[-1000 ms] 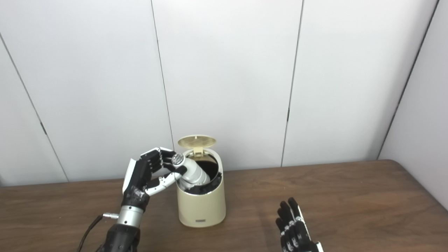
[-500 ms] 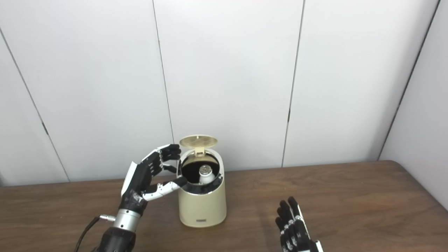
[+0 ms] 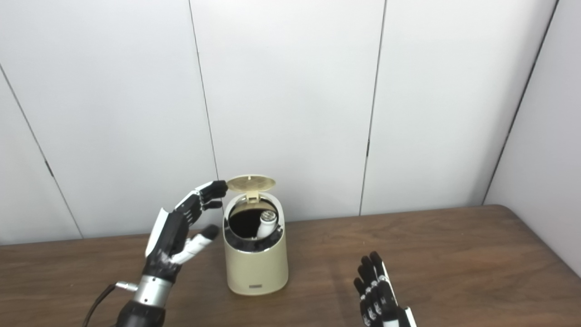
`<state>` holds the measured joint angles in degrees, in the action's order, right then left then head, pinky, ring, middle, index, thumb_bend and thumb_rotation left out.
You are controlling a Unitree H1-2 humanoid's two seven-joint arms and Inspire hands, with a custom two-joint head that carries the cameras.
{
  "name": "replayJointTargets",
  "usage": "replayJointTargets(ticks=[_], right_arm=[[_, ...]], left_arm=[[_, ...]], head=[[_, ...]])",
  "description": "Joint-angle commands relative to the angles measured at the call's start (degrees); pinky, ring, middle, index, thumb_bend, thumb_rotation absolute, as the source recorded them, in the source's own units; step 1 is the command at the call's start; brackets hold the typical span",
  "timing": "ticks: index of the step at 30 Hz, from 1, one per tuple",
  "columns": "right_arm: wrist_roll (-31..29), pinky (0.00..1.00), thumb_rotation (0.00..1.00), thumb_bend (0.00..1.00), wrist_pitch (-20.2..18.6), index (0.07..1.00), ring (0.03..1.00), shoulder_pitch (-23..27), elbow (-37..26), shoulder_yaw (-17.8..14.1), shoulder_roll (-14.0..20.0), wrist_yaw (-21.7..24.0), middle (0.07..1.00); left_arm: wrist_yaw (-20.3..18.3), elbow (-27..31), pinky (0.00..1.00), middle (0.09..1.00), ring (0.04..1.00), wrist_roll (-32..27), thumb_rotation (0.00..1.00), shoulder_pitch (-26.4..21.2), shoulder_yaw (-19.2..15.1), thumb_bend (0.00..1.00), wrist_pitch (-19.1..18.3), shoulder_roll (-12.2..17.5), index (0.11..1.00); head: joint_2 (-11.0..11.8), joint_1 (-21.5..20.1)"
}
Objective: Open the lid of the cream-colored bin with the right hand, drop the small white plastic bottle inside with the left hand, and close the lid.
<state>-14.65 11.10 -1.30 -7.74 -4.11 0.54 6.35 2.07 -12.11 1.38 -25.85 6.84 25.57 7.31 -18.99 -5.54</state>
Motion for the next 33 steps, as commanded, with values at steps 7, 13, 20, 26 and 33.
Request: replayJointTargets(ticks=[7, 13, 20, 26, 33], right_arm=[[10.59, 0.95, 0.94, 0.71, 2.52, 0.952, 0.955, 8.69, -3.37, -0.84, 5.40, -1.75, 0.952], [17.43, 0.95, 0.92, 0.70, -1.53, 0.923, 0.947, 14.79, -7.08, -0.30, 8.50, -2.22, 0.942], [30.10, 0.74, 0.91, 0.71, -9.42, 0.900, 0.873, 23.42, -13.82, 2.61, 13.53, -0.19, 0.901], [40.20, 0.76, 0.92, 0.78, -19.44, 0.909, 0.892, 31.33, -18.17, 7.42, 18.80, 7.46, 0.916], [48.03, 0.69, 0.91, 0.96, -24.14, 0.878, 0.856, 41.64, -16.35, 13.81, 24.09, 17.95, 0.892]], left_arm=[[-2.10, 7.20, 0.78, 0.833, 0.814, -4.93, 0.94, 5.59, -5.24, 0.44, 1.29, -1.91, 0.828], [-1.63, 8.54, 0.80, 0.851, 0.832, -4.40, 0.95, 8.19, -7.59, 0.33, 1.20, -3.52, 0.846], [-0.61, 8.79, 0.78, 0.840, 0.822, -2.63, 0.93, 9.46, -9.47, 0.40, 0.94, -4.18, 0.840], [-0.09, 7.30, 0.73, 0.806, 0.793, -1.92, 0.77, 9.41, -9.83, 0.22, 1.21, -4.54, 0.801], [0.80, 5.84, 0.73, 0.802, 0.795, -1.07, 0.75, 8.96, -10.34, 0.19, 1.06, -5.01, 0.797]], head=[[0.68, 1.21], [0.94, 1.86], [0.36, 2.36], [-0.17, 2.55], [-0.68, 2.95]])
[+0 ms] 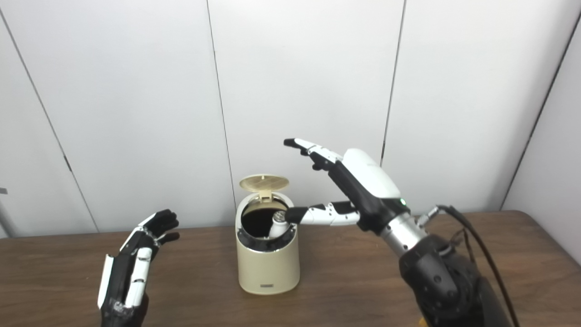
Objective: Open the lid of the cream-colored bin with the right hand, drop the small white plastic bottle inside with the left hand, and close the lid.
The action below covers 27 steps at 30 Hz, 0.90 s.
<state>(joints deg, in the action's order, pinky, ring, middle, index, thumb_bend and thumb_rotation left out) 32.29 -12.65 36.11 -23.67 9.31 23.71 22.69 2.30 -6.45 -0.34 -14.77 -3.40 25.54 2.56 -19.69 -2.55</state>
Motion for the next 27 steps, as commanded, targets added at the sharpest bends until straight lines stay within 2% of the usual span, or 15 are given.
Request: replayJointTargets(ticks=[1, 7, 13, 16, 23, 27], right_arm=[[1.25, 0.71, 0.90, 0.97, -0.76, 0.881, 0.868, 5.82, 0.13, 1.24, 1.30, 3.17, 0.893], [3.23, 0.75, 0.89, 1.00, -0.64, 0.878, 0.910, 12.71, 4.51, 5.16, 1.93, 8.67, 0.892], [5.28, 0.93, 0.96, 1.00, 0.69, 0.893, 0.983, 16.78, 9.99, 8.03, 1.91, 11.01, 0.919], [6.06, 0.95, 0.97, 1.00, 1.47, 0.895, 0.990, 18.04, 13.03, 8.87, 1.54, 10.84, 0.928], [8.37, 0.97, 0.95, 0.99, 0.64, 0.915, 1.000, 20.09, 17.62, 11.05, 0.49, 12.30, 0.923], [8.99, 0.96, 0.96, 1.00, 1.90, 0.906, 1.000, 20.84, 20.42, 12.33, 0.33, 12.55, 0.921]], left_arm=[[0.65, 0.14, 0.73, 0.801, 0.793, 0.72, 0.76, -2.14, -0.14, 0.19, 1.06, -0.31, 0.797], [0.97, 0.28, 0.73, 0.802, 0.796, 1.82, 0.81, -2.16, -0.20, 0.20, 1.05, -0.55, 0.798], [1.23, 0.57, 0.72, 0.800, 0.791, 1.85, 0.82, -2.19, 0.08, 0.21, 0.85, -0.74, 0.799], [1.19, 0.76, 0.72, 0.802, 0.793, 1.79, 0.83, -2.16, 0.26, 0.21, 0.88, -0.82, 0.802], [1.15, 1.81, 0.71, 0.799, 0.783, 2.38, 0.83, -1.98, 1.05, 0.22, 0.82, -1.17, 0.797], [1.32, 2.55, 0.70, 0.794, 0.781, 2.67, 0.84, -1.76, 1.14, 0.21, 0.52, -1.44, 0.793]], head=[[-0.02, -0.04], [-0.29, -0.05], [-0.25, 0.08], [-0.23, 0.23], [-0.29, 0.25], [-0.42, 0.34]])
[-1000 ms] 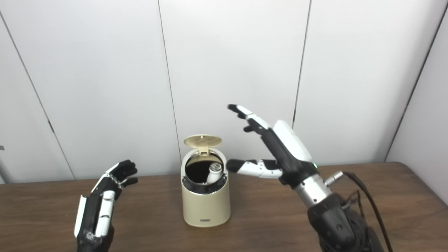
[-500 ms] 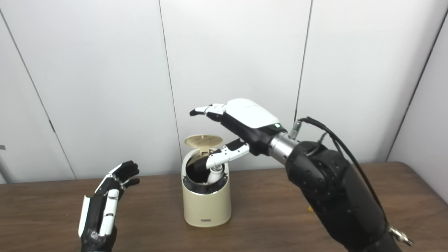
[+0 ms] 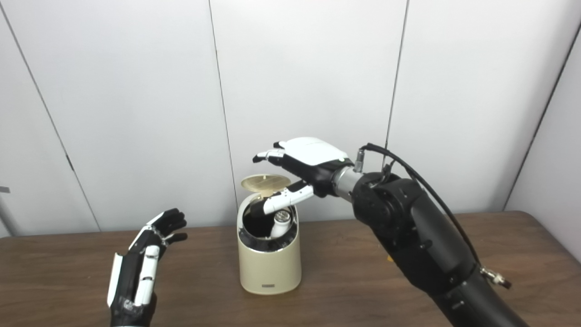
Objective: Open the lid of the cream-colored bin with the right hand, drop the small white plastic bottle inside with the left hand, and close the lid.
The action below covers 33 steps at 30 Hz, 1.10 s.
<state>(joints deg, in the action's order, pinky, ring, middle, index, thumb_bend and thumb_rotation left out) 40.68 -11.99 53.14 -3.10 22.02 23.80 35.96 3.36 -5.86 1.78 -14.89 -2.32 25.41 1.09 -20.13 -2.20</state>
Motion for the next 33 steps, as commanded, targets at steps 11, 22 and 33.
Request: replayJointTargets(ticks=[11, 22, 33], right_arm=[[-0.34, 0.97, 0.99, 1.00, 0.33, 0.874, 0.998, 2.77, -0.21, -0.47, 0.84, 2.26, 0.922], [-2.08, 0.94, 1.00, 0.98, -0.23, 0.863, 0.961, -2.50, -5.85, -2.17, 1.71, 3.08, 0.896], [-1.26, 0.92, 1.00, 1.00, -2.14, 0.865, 0.958, -7.18, -10.23, -2.30, 1.56, 4.13, 0.884]], left_arm=[[-0.09, 2.29, 0.71, 0.796, 0.779, 0.44, 0.85, -1.62, 0.18, 0.23, 0.86, 0.02, 0.796], [0.25, 2.54, 0.71, 0.799, 0.785, 0.67, 0.85, -1.60, -0.08, 0.22, 0.45, 0.05, 0.796], [0.27, 3.04, 0.72, 0.806, 0.795, 0.43, 0.85, -1.51, -0.41, 0.24, 0.42, 0.19, 0.798]], head=[[-0.21, -0.08], [-0.72, -0.24], [-1.52, -0.75]])
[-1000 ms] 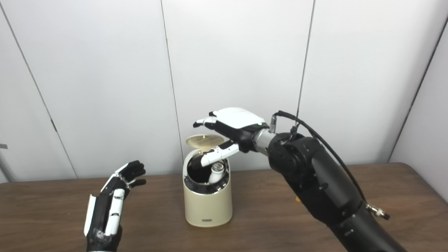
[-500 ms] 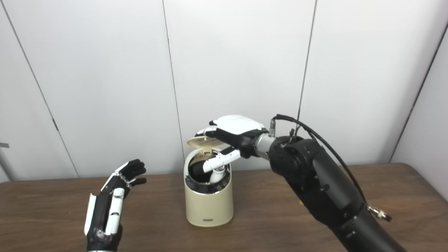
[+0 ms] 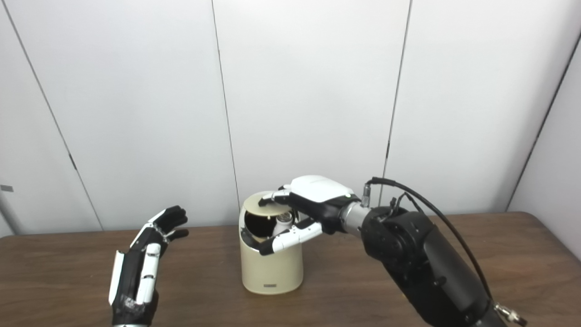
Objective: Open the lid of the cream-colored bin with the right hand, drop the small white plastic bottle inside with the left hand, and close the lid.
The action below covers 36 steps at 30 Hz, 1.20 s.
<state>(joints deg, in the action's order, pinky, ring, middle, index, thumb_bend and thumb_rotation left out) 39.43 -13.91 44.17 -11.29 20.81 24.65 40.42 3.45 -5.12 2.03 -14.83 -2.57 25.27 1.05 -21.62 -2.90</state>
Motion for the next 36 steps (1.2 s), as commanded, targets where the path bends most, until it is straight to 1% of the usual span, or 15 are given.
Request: replayJointTargets(ticks=[1, 6, 10, 13, 14, 16, 20, 23, 26, 33, 35, 36], right_arm=[[-0.34, 0.92, 1.00, 1.00, -0.32, 0.865, 0.957, 1.35, -2.34, -1.27, 0.62, -0.37, 0.883], [-1.21, 0.93, 1.00, 1.00, -0.14, 0.865, 0.955, 0.06, -3.27, -1.70, 0.46, -0.69, 0.876], [-0.38, 0.93, 1.00, 1.00, -0.56, 0.860, 0.949, -0.93, -3.88, -1.06, 0.31, -0.24, 0.874], [0.68, 0.90, 1.00, 1.00, 0.74, 0.859, 0.939, -2.44, -3.40, -0.26, 0.00, -1.52, 0.872], [1.24, 0.91, 1.00, 1.00, 0.92, 0.860, 0.940, -3.08, -3.41, -0.02, -0.19, -1.96, 0.874], [2.25, 0.93, 0.98, 1.00, 1.47, 0.859, 0.941, -4.14, -3.30, 0.32, -0.49, -2.89, 0.875], [3.87, 0.93, 0.91, 0.97, 3.00, 0.834, 0.924, -5.96, -2.73, 1.02, -0.77, -4.75, 0.855], [4.03, 0.93, 0.91, 0.96, 3.81, 0.828, 0.917, -6.70, -2.49, 1.18, -0.82, -5.45, 0.850], [3.64, 0.93, 0.92, 0.97, 4.44, 0.830, 0.917, -7.31, -2.30, 1.30, -0.87, -5.67, 0.849], [6.10, 0.93, 0.91, 0.99, 4.48, 0.831, 0.919, -7.89, -2.38, 3.31, -0.92, -5.05, 0.852], [8.12, 0.94, 0.92, 0.99, 4.82, 0.838, 0.923, -7.89, -2.07, 4.51, -0.73, -4.95, 0.861], [10.19, 0.94, 0.93, 0.99, 5.35, 0.839, 0.922, -7.88, -1.79, 5.35, -0.57, -5.55, 0.863]], left_arm=[[0.18, 2.46, 0.72, 0.806, 0.795, 0.15, 0.85, -1.53, -0.17, 0.24, 0.42, 0.21, 0.798], [0.03, 3.03, 0.72, 0.804, 0.790, -0.18, 0.83, -1.44, -0.12, 0.24, 0.01, 0.10, 0.800], [-0.01, 3.61, 0.72, 0.805, 0.792, -0.32, 0.83, -1.35, -0.10, 0.25, -0.61, 0.04, 0.800], [0.02, 3.92, 0.72, 0.803, 0.790, -0.43, 0.83, -1.31, -0.17, 0.25, -1.09, 0.06, 0.798], [-0.02, 4.06, 0.72, 0.804, 0.791, -0.39, 0.83, -1.28, -0.15, 0.25, -1.31, 0.12, 0.799], [-0.08, 4.23, 0.72, 0.805, 0.793, -0.34, 0.84, -1.25, -0.12, 0.25, -1.47, 0.20, 0.801], [-0.04, 4.40, 0.72, 0.804, 0.792, -0.32, 0.85, -1.24, -0.16, 0.25, -1.44, 0.23, 0.798], [-0.04, 4.54, 0.72, 0.803, 0.789, -0.39, 0.85, -1.20, -0.21, 0.25, -1.56, 0.25, 0.798], [-0.13, 4.71, 0.72, 0.804, 0.790, -0.84, 0.84, -1.13, -0.25, 0.26, -1.75, 0.21, 0.800], [-0.15, 5.07, 0.72, 0.802, 0.788, -1.03, 0.84, -1.06, -0.33, 0.27, -1.85, 0.11, 0.797], [-0.17, 5.20, 0.72, 0.803, 0.789, -1.05, 0.84, -1.05, -0.32, 0.27, -1.83, 0.10, 0.799], [-0.15, 5.29, 0.72, 0.802, 0.788, -1.07, 0.84, -1.05, -0.34, 0.27, -1.91, 0.07, 0.798]], head=[[-0.12, -0.06], [-0.44, -0.02], [-0.78, 0.03], [-0.92, 0.00], [-0.95, 0.01], [-0.98, -0.01], [-1.11, -0.02], [-1.21, -0.13], [-1.36, -0.16], [-1.40, -0.17], [-1.49, -0.16], [-1.49, -0.16]])
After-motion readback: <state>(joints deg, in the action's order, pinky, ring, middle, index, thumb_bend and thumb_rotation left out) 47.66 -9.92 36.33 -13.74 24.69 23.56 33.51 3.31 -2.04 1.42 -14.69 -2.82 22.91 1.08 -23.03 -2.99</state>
